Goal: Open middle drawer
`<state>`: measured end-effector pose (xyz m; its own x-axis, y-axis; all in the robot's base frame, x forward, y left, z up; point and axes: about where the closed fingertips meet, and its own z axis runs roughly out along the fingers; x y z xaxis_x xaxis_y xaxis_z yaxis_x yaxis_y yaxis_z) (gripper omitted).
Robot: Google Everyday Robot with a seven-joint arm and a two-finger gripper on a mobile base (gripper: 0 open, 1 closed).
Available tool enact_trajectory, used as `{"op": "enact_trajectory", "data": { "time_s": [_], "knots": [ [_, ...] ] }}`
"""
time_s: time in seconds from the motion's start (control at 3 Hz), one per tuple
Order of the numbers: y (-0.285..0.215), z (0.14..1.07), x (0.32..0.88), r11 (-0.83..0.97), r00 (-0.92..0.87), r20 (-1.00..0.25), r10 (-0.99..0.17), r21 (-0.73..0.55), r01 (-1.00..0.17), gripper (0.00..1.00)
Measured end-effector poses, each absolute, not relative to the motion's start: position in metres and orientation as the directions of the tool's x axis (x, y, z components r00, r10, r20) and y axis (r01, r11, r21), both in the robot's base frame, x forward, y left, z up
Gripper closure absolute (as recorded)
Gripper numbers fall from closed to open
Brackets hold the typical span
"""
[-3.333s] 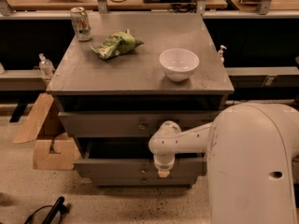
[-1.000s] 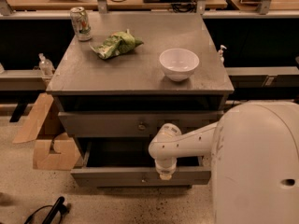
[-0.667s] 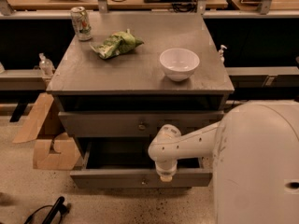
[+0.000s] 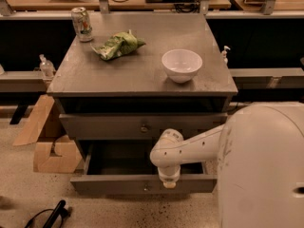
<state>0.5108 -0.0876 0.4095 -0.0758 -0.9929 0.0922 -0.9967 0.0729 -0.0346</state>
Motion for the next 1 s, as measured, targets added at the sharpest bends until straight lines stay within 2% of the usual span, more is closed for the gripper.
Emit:
{"op": "enact_trajectory", "data": {
  "time_s": [1.0],
  "knots": [
    [-0.092,0.399,0.49,0.085,-0.084,0.087,-0.993,0.007,-0.996,1.0]
  ]
}}
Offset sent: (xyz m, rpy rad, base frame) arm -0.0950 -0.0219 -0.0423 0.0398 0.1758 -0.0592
